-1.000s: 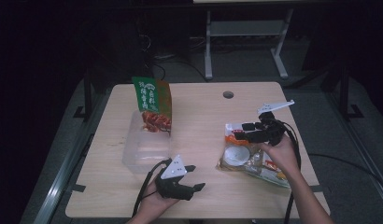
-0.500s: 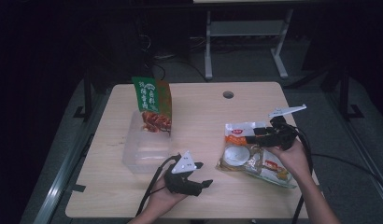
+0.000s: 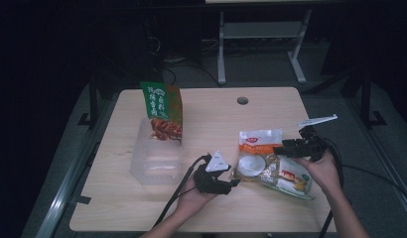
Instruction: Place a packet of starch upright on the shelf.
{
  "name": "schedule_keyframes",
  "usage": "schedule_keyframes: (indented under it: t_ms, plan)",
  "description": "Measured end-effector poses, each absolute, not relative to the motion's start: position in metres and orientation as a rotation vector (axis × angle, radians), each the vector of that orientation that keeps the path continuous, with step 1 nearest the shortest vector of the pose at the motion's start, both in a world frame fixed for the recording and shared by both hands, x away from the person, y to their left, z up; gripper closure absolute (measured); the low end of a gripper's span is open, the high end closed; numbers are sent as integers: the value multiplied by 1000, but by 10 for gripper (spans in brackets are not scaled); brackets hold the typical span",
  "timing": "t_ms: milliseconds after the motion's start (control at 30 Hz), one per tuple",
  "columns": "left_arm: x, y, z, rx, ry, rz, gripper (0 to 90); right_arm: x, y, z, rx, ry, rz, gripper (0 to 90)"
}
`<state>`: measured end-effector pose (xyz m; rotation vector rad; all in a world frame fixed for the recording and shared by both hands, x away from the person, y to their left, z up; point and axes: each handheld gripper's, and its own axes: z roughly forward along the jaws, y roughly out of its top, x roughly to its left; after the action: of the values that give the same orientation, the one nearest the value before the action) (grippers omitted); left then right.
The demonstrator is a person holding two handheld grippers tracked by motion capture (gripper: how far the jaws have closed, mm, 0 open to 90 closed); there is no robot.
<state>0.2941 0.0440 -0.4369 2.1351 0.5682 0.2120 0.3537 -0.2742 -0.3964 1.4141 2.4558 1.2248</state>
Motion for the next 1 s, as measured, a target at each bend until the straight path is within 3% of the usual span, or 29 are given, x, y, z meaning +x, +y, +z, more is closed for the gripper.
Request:
schedule_keyframes:
  t_ms: [167,367,667,1000]
  plan:
    - [307,34,-446,2150,605,188,551,362,-281,-406,1473,2461,1191,364]
    - [316,30,-454,2163,641,166,600,371,-282,-413,1517,2464,1174,366]
    - [322,22,-457,2206,645,173,638,384,-276,-417,1558,2467,1155,434]
    - [323,21,-457,2204,645,176,631,391,-278,-423,1627,2466,1124,450]
